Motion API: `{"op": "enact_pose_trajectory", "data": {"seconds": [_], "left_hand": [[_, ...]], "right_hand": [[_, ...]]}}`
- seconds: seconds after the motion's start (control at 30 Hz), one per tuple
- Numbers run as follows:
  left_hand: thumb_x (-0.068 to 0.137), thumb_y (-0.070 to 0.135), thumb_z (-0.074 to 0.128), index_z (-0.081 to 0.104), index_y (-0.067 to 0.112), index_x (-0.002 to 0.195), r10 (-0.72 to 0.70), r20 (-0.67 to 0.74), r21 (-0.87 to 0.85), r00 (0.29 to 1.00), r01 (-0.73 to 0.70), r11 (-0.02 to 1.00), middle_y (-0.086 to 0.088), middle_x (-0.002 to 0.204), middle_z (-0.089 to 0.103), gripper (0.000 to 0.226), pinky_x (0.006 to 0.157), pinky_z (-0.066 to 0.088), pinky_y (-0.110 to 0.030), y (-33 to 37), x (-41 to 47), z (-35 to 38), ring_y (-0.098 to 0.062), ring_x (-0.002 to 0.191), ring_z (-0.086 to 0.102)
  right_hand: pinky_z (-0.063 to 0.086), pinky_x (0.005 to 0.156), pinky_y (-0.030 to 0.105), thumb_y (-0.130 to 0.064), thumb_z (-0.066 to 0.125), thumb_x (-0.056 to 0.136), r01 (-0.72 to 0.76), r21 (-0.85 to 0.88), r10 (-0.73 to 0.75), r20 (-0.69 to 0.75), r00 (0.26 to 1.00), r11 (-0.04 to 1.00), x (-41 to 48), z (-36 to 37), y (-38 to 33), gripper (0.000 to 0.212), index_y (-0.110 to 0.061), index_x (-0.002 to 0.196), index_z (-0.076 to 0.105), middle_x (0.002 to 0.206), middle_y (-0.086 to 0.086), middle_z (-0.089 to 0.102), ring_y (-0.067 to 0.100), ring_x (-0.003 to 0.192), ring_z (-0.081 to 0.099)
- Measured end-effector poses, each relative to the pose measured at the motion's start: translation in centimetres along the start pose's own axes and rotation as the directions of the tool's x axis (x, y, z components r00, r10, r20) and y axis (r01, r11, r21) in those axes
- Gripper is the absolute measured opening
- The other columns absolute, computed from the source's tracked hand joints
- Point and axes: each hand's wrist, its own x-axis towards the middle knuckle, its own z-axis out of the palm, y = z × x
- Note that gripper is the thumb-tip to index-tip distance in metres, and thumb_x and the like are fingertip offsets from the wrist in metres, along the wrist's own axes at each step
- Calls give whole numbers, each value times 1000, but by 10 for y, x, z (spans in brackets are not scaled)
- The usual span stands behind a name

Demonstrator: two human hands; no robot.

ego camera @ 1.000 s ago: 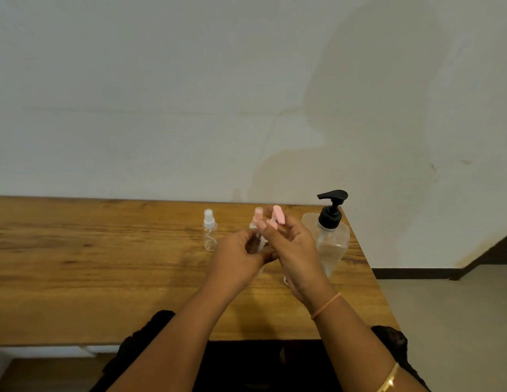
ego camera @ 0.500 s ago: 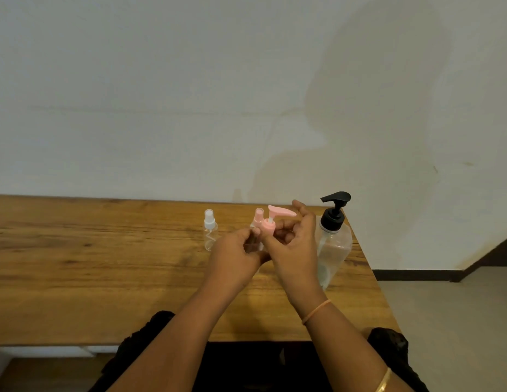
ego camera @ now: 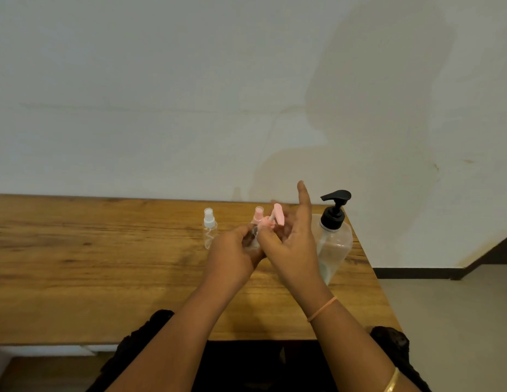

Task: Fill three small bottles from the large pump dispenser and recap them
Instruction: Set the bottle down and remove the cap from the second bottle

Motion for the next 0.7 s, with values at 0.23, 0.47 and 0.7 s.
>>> {"op": "enact_pose_trajectory", "data": {"seconds": [0.23, 0.47, 0.7], "left_hand": [[83, 25, 70, 61, 22, 122, 35, 7, 48, 999, -35, 998, 8, 104, 67, 40, 64, 38, -9, 1, -1, 1, -2, 90, 56], [81, 24, 72, 62, 23, 120, 5, -23, 45, 1000, -4, 999, 13, 95, 61, 40, 62, 35, -7, 2, 0, -1, 1, 82, 52], [81, 19, 73, 61, 22, 121, -32, -42, 119, 999, 37, 992, 4, 117, 64, 42, 82, 38, -23, -4, 4, -4, -12, 109, 55]], "right_hand": [[51, 71, 18, -4, 60, 88, -26, -70, 31, 67, 997, 997, 0, -7, -4, 84, -37, 148, 11, 89, -4, 56, 3, 77, 60], [49, 67, 12, -17, 71, 84, -50, -132, 50, -2, 999, 990, 1, -8, -3, 81, -30, 146, 22, 88, -7, 56, -1, 80, 59], [46, 65, 10, -13, 68, 85, 23, -126, -26, -29, 999, 992, 1, -19, -15, 61, -31, 135, 37, 86, -2, 58, 0, 72, 58]]}}
